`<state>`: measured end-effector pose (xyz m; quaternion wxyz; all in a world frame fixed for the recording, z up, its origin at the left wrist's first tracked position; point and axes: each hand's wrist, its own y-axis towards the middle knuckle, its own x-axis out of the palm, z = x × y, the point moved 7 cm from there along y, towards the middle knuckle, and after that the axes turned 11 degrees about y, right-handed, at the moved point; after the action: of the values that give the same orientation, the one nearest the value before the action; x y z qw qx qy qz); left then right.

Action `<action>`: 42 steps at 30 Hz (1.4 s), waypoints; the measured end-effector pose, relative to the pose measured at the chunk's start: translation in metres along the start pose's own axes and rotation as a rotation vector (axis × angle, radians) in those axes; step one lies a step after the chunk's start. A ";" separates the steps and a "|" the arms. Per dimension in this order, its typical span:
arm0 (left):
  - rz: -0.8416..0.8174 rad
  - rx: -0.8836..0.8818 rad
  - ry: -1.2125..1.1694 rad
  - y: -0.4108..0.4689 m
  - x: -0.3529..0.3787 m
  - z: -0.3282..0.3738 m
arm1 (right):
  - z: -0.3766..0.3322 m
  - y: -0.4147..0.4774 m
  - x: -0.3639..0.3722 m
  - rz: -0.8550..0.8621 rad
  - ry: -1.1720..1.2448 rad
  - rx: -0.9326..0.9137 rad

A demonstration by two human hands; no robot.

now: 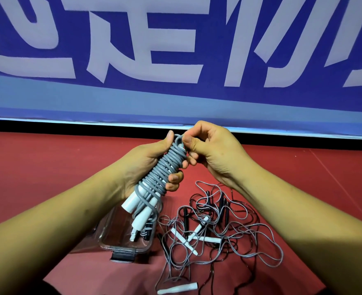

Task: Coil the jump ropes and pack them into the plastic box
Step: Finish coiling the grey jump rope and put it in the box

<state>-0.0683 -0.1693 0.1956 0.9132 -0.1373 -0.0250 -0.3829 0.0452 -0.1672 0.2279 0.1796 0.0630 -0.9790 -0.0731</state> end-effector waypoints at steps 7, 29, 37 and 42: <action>-0.010 0.037 -0.247 -0.007 0.003 0.010 | 0.001 0.005 0.012 -0.068 0.048 -0.022; 0.161 -0.032 0.194 -0.007 -0.031 -0.010 | 0.038 0.021 -0.017 0.190 -0.234 0.219; 0.257 -0.056 0.184 0.015 -0.051 -0.034 | 0.077 0.030 -0.040 0.449 -0.074 0.346; 0.287 -0.209 0.094 0.026 -0.089 -0.083 | 0.135 0.042 -0.053 0.336 -0.234 0.511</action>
<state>-0.1174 -0.1129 0.0961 0.9394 -0.2154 0.0776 -0.2552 0.0419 -0.1014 0.0919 0.0537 -0.0652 -0.9764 0.1988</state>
